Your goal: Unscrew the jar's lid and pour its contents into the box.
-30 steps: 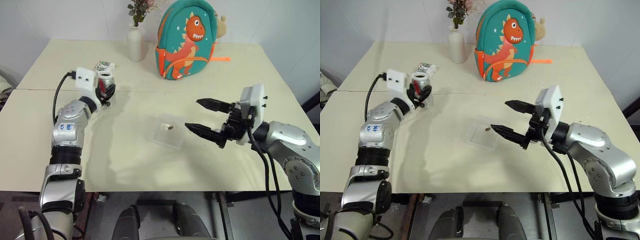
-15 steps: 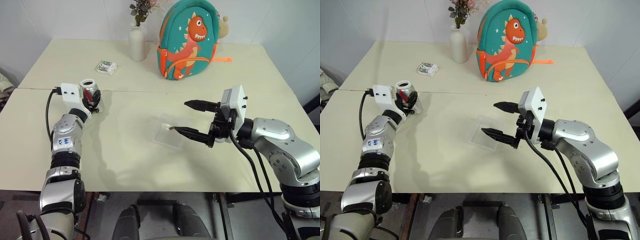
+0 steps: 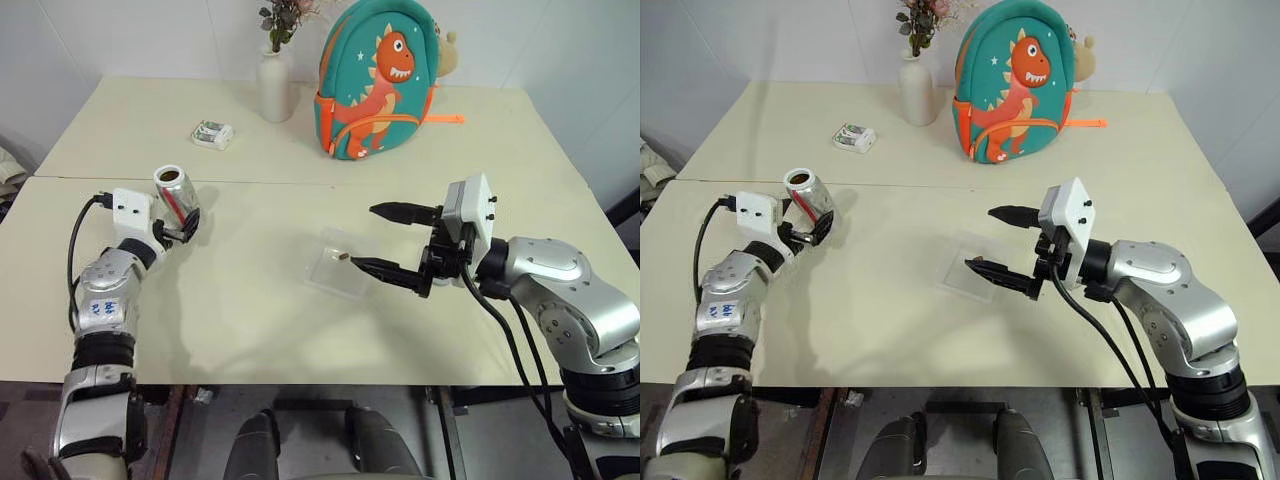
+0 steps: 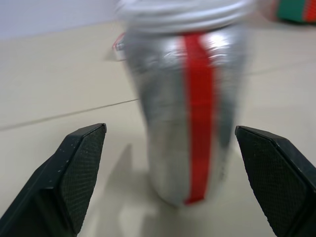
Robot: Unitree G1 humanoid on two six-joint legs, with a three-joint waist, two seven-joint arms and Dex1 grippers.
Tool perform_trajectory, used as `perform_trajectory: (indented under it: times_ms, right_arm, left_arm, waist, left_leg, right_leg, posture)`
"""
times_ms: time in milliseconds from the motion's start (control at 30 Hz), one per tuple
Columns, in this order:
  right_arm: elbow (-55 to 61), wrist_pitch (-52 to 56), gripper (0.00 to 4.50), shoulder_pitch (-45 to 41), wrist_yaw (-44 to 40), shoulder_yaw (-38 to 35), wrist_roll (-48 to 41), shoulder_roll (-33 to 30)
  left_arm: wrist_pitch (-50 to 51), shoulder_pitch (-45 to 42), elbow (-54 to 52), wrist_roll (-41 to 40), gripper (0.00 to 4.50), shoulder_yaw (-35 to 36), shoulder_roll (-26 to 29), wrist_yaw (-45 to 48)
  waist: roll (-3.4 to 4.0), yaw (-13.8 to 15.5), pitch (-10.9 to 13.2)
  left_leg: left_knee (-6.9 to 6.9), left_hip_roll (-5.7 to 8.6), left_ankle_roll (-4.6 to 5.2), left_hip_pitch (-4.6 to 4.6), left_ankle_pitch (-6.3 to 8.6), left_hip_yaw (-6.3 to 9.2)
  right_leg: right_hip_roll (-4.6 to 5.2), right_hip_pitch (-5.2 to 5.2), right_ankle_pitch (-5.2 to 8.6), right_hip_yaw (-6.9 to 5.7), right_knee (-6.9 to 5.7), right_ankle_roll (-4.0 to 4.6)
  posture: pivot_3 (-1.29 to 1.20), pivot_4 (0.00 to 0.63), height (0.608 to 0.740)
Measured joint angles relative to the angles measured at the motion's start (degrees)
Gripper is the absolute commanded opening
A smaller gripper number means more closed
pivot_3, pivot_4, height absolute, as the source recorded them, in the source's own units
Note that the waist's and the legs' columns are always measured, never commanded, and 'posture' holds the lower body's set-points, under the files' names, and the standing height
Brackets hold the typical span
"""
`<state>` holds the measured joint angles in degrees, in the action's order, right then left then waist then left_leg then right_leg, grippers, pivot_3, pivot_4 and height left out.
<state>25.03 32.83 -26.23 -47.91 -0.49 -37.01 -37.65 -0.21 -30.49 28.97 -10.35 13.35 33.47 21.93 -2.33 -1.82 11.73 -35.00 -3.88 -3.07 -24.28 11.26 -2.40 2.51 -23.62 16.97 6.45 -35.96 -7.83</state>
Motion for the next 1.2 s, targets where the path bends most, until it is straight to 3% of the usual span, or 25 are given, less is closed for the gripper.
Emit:
perform_trajectory:
  times_ms: [333, 500, 867, 1200]
  right_arm:
    - [-1.1, -3.0, 4.50, 8.9, -4.2, -7.4, 1.2, -6.5]
    - [-2.0, -5.8, 4.50, 13.8, -6.7, -13.1, 1.8, -8.8]
    - [-3.5, -10.9, 4.50, 15.5, -14.1, -16.1, 2.3, -12.4]
    - [-10.1, -12.5, 4.50, 16.0, -20.1, -16.0, 3.9, -16.3]
  left_arm:
    - [4.6, 16.0, -18.5, -1.3, 4.46, 2.6, 9.7, 9.3]
    - [2.8, 21.8, -23.0, -8.6, 4.46, 7.5, 12.2, 21.1]
    - [-0.8, 16.8, -26.8, -12.0, 4.46, 3.0, 15.2, 37.2]
    - [3.9, 16.0, -28.9, -12.7, 4.46, 1.1, 15.5, 39.4]
  waist:
    - [0.00, -0.4, 0.0]
    - [0.00, -0.8, 0.0]
    - [0.00, -2.0, 0.0]
    - [-0.01, -2.8, 0.0]
  left_leg:
    - [0.09, -0.03, 0.01, 0.04, 0.08, -0.08]
    - [0.10, -0.04, 0.00, 0.10, 0.11, -0.12]
    - [0.11, -0.06, 0.11, 0.12, 0.12, -0.32]
    - [0.06, -0.08, 0.14, 0.11, 0.14, -0.29]
  right_leg:
    - [0.10, 0.00, 0.45, 0.00, 0.11, 0.83]
    - [0.14, 0.07, 0.58, 0.01, 0.15, 1.07]
    - [0.14, 0.14, 0.50, 0.16, 0.43, 1.17]
    - [0.08, 0.08, 0.46, 0.16, 0.33, 1.05]
  posture:
    - [0.00, 0.150, 0.740]
    - [0.00, 0.150, 0.740]
    - [0.00, 0.150, 0.740]
    - [0.00, 0.150, 0.740]
